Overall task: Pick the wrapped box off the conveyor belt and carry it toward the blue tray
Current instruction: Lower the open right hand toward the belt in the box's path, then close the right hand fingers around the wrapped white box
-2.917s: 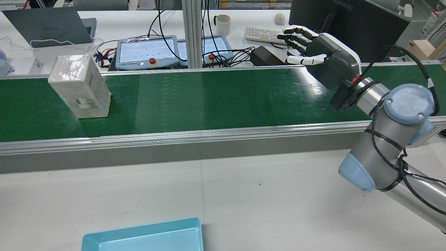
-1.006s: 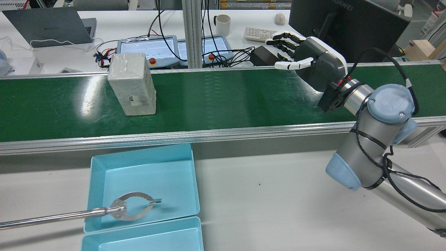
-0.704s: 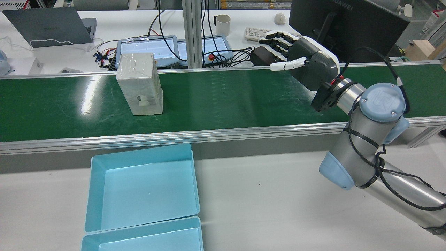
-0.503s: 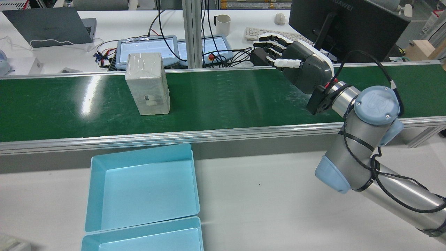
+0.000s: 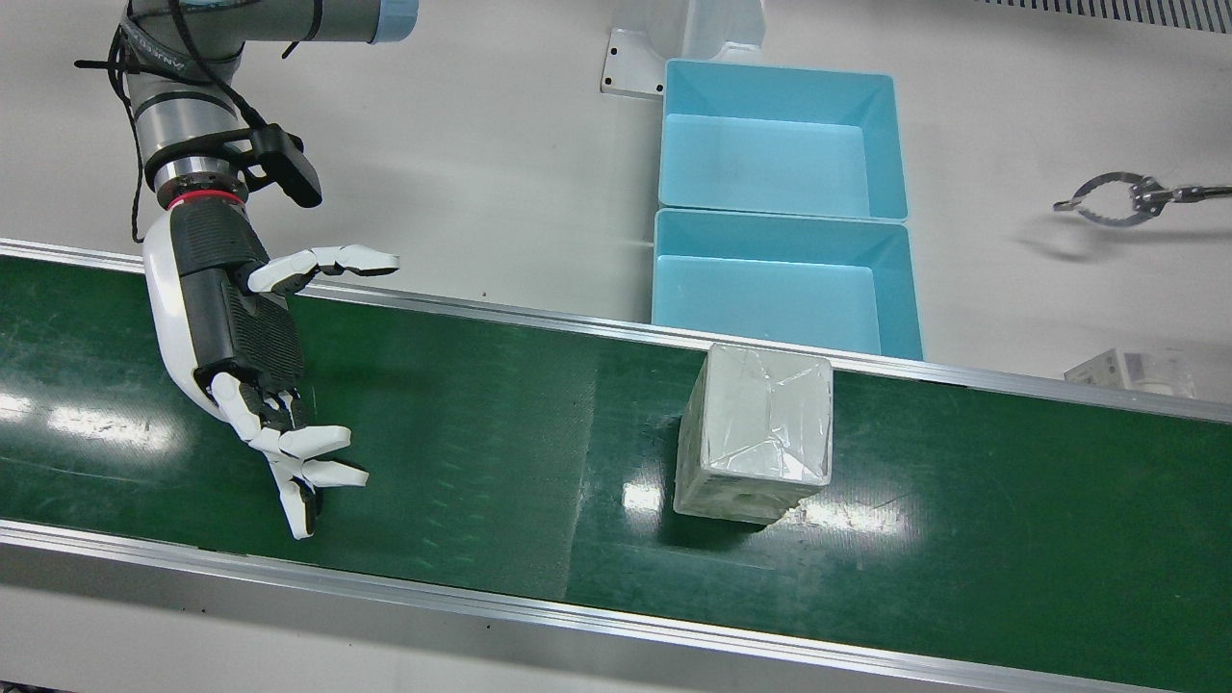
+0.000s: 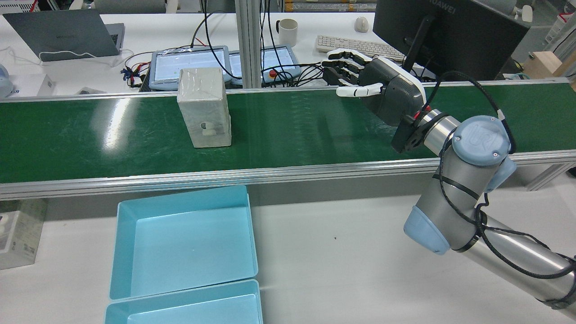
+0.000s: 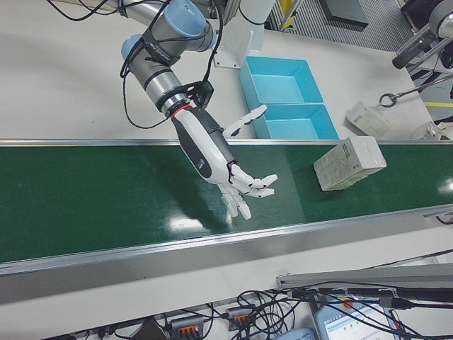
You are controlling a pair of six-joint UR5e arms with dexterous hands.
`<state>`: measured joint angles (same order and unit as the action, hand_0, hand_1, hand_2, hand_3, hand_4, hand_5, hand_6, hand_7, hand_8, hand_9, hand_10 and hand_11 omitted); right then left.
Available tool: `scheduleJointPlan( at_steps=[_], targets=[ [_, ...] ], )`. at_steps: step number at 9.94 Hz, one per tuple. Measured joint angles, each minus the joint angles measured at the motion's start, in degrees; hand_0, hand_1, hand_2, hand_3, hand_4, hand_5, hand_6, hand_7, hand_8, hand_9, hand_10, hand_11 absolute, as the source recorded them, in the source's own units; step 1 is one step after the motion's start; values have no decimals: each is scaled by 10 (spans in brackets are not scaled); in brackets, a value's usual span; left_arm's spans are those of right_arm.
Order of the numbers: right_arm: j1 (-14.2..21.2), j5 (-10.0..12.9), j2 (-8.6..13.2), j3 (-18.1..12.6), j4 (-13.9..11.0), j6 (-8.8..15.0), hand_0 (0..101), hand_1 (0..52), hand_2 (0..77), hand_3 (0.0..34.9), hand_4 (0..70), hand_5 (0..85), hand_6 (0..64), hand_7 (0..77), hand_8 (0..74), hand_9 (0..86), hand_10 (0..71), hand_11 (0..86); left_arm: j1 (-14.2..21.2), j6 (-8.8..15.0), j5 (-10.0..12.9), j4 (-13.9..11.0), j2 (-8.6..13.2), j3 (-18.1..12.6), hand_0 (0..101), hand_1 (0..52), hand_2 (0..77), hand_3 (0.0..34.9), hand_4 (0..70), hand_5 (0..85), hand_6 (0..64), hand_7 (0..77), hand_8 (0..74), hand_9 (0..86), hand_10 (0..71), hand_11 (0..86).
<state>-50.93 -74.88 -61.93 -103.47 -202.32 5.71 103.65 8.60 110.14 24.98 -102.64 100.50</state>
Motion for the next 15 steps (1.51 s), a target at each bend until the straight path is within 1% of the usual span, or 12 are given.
scheduleJointPlan(
  at_steps=[1, 2, 3, 4, 5, 6, 9, 10, 11, 12, 13, 15],
  targets=[
    [0, 0, 0, 0, 0, 1, 463, 136, 202, 177, 109, 338, 44, 218, 0, 54, 0, 16, 0, 0, 0, 0, 0, 0, 0, 0, 5, 0, 0, 11, 0, 0, 0, 0, 5, 0],
    [3, 0, 1, 1, 1, 2, 468, 180, 229, 164, 109, 338, 44, 224, 0, 54, 0, 16, 0, 0, 0, 0, 0, 0, 0, 0, 5, 0, 0, 11, 0, 0, 0, 0, 5, 0],
    [7, 0, 3, 2, 1, 6, 468, 180, 229, 164, 109, 338, 44, 224, 0, 54, 0, 16, 0, 0, 0, 0, 0, 0, 0, 0, 5, 0, 0, 11, 0, 5, 0, 0, 5, 0],
    [10, 0, 8, 3, 1, 12, 467, 158, 229, 165, 109, 338, 44, 229, 0, 60, 0, 16, 0, 0, 0, 0, 0, 0, 0, 0, 5, 0, 0, 11, 0, 0, 0, 0, 5, 0],
    [12, 0, 12, 3, 1, 14, 477, 158, 207, 164, 109, 344, 38, 229, 0, 60, 0, 16, 0, 0, 0, 0, 0, 0, 0, 0, 5, 0, 0, 11, 0, 0, 0, 0, 0, 0],
    [13, 0, 15, 4, 1, 16, 492, 175, 196, 164, 104, 344, 38, 235, 0, 60, 0, 16, 0, 0, 0, 0, 0, 0, 0, 0, 5, 0, 0, 11, 0, 0, 0, 0, 0, 0],
    [17, 0, 21, 8, 1, 26, 494, 175, 229, 174, 109, 344, 38, 240, 0, 65, 0, 16, 0, 0, 0, 0, 0, 0, 0, 0, 5, 0, 0, 11, 0, 0, 0, 0, 5, 0],
    [21, 0, 25, 17, 2, 27, 494, 175, 229, 174, 109, 344, 38, 240, 0, 65, 0, 16, 0, 0, 0, 0, 0, 0, 0, 0, 5, 0, 0, 11, 0, 0, 0, 0, 0, 0],
    [26, 0, 30, 26, 3, 27, 494, 175, 224, 179, 76, 344, 38, 240, 0, 65, 0, 16, 0, 0, 0, 0, 0, 0, 0, 0, 5, 0, 0, 11, 0, 5, 0, 0, 0, 0],
    [29, 0, 34, 31, 4, 26, 494, 175, 224, 179, 76, 344, 38, 240, 0, 65, 0, 16, 0, 0, 0, 0, 0, 0, 0, 0, 5, 0, 0, 11, 0, 0, 0, 0, 5, 0],
    [30, 0, 36, 33, 4, 26, 494, 175, 213, 185, 76, 344, 16, 207, 0, 44, 0, 16, 0, 0, 0, 0, 0, 0, 0, 0, 5, 0, 0, 11, 0, 0, 0, 0, 5, 0],
    [30, 0, 37, 32, 4, 25, 492, 175, 213, 184, 87, 344, 22, 224, 0, 44, 0, 16, 0, 0, 0, 0, 0, 0, 0, 0, 5, 0, 0, 11, 0, 0, 0, 0, 0, 0]
  ],
)
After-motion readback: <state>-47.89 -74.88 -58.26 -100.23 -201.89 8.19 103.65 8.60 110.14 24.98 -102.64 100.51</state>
